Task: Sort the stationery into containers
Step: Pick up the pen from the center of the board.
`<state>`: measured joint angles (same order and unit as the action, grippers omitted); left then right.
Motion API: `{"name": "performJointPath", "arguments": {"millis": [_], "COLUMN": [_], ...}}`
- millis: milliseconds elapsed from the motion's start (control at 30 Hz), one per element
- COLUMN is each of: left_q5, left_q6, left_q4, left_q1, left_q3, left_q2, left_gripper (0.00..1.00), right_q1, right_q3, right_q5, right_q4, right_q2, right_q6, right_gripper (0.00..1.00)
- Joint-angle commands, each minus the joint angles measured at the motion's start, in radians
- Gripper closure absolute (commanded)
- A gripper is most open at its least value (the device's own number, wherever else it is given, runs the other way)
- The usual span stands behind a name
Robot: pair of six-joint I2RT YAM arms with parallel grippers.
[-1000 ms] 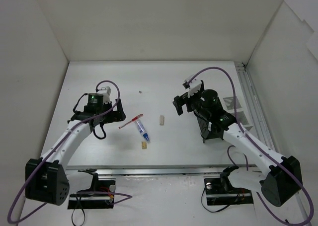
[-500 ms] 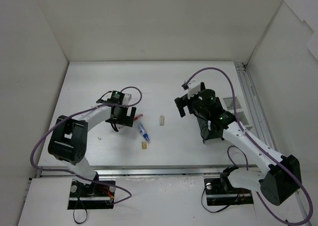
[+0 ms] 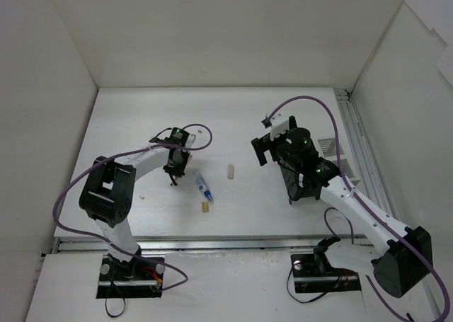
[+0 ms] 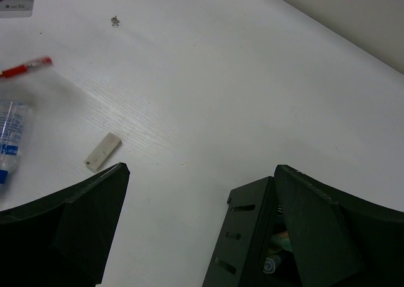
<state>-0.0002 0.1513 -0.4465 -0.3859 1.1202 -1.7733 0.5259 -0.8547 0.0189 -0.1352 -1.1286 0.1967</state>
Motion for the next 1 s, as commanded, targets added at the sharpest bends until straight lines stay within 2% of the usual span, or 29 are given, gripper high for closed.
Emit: {"name": "performJointPath", "arguments": {"millis": [0, 67, 133, 167, 433, 533, 667, 767, 967], "left_q5": [-0.037, -0.037, -0.027, -0.02, 0.049, 0.025, 0.034, 0.074, 0.21], "left_q6": [-0.015, -0.009, -0.012, -0.012, 0.004, 0.013, 0.013, 0.005, 0.011], "left_q4": [-0.005, 0.017, 0.037, 0.038, 0.029, 0.031, 0.037, 0.075, 0.157], "left_q1": [-0.004, -0.004, -0.004, -0.004, 0.038, 0.038, 0.038, 0.019, -0.016], "left_q3": [0.013, -0.005, -0.017, -0.019, -0.007, 0.015, 0.036, 0.009, -0.074], "left_q2": [0.023, 0.041, 0.044, 0.048, 0.063, 0.115, 0.263, 0.383, 0.501], "left_gripper": [0.89, 0.95, 0.96, 1.0, 1.0, 1.0, 1.0, 1.0, 1.0], "right_q1": [0.0, 0.0, 0.0, 0.002, -0.001, -0.003, 0.008, 0.022, 0.069], "right_q3": [-0.007, -0.004, -0.001, 0.0, 0.014, -0.017, -0.043, -0.03, 0.006], "right_q5": [-0.051, -0.06, -0.063, -0.066, -0.036, 0.041, 0.101, 0.162, 0.222], "right_q4": [-0.061, -0.063, -0.064, -0.064, -0.092, -0.086, -0.109, -0.204, -0.509], "right_q2": [0.033, 0.041, 0.05, 0.053, 0.079, 0.053, 0.006, -0.026, -0.109], "right_q6": [0.012, 0.014, 0.018, 0.018, -0.002, -0.057, -0.134, -0.192, -0.399], "right_gripper": [0.02, 0.02, 0.02, 0.02, 0.02, 0.02, 0.02, 0.02, 0.02]}}
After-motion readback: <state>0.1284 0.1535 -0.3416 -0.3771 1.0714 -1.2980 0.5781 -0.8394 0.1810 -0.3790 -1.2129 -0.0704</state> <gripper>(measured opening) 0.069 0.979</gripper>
